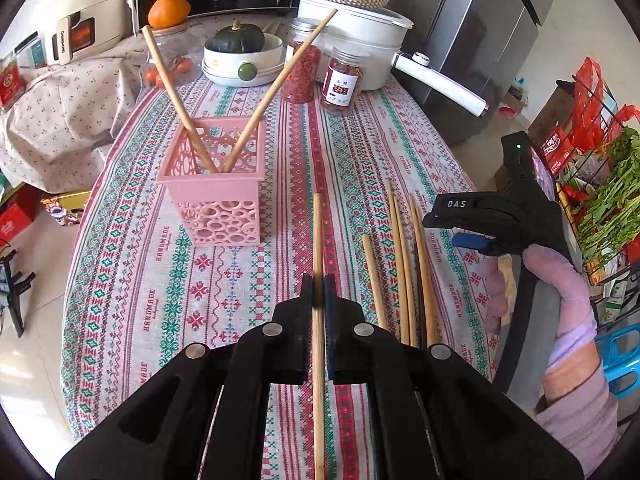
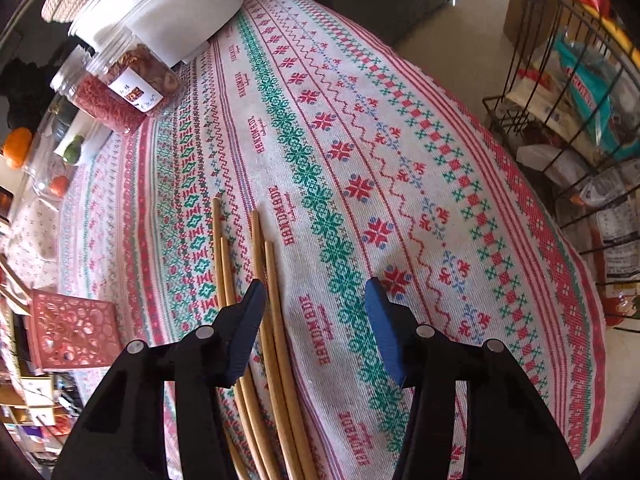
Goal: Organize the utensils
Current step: 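Grasp a chopstick with the left tool while the right tool grasps another chopstick, then carry both chopsticks to the pink basket and open the left tool to drop its chopstick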
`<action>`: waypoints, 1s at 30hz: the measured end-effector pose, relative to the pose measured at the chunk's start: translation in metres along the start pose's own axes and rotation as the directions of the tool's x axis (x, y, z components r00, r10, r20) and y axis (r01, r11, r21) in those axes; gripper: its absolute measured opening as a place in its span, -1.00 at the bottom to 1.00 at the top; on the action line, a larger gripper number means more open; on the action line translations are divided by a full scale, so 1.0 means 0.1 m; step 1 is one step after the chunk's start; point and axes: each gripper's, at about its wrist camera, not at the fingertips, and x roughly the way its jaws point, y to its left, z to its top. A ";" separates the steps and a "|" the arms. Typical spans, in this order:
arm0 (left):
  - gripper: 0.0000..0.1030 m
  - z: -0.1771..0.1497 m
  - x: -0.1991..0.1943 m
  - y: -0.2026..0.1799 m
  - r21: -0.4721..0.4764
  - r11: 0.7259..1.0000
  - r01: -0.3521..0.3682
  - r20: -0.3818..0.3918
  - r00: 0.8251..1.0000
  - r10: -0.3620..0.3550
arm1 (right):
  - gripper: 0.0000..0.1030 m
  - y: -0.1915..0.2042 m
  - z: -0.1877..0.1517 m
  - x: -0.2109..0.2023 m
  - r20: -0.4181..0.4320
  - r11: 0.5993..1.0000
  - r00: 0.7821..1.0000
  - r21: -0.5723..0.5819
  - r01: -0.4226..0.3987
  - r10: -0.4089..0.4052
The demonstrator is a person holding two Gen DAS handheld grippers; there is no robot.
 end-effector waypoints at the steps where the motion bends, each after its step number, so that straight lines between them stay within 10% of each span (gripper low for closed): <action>1: -0.91 -0.01 -0.02 0.01 0.000 1.000 0.000 0.001 1.000 0.000 | -0.04 0.04 0.00 0.01 0.010 1.000 1.000 -0.015 0.028 -0.027; 9: -0.91 -0.03 -0.15 0.10 0.003 1.000 -0.011 0.025 1.000 0.011 | -0.06 0.34 -0.10 0.08 0.074 0.973 0.981 -0.132 0.190 -0.182; 11: -0.91 -0.03 -0.18 0.14 -0.003 1.000 -0.010 0.030 1.000 0.010 | -0.45 0.44 -0.16 0.10 0.110 0.962 0.975 -0.176 0.208 -0.191; 14: -0.91 -0.03 -0.23 0.18 -0.004 1.000 -0.005 0.049 0.999 0.005 | -0.85 0.48 -0.18 0.09 0.096 0.968 0.985 -0.195 0.158 -0.141; 23: -0.91 -0.05 -0.36 0.17 0.012 1.000 0.016 0.093 0.996 -0.017 | -0.89 0.07 -0.20 -0.20 0.114 0.996 0.993 -0.089 -0.007 0.017; 30: -0.91 -0.09 -0.54 0.06 0.042 0.999 0.025 0.145 0.989 -0.031 | -0.89 -0.11 -0.51 -1.00 0.274 0.988 0.952 -0.113 -0.106 0.133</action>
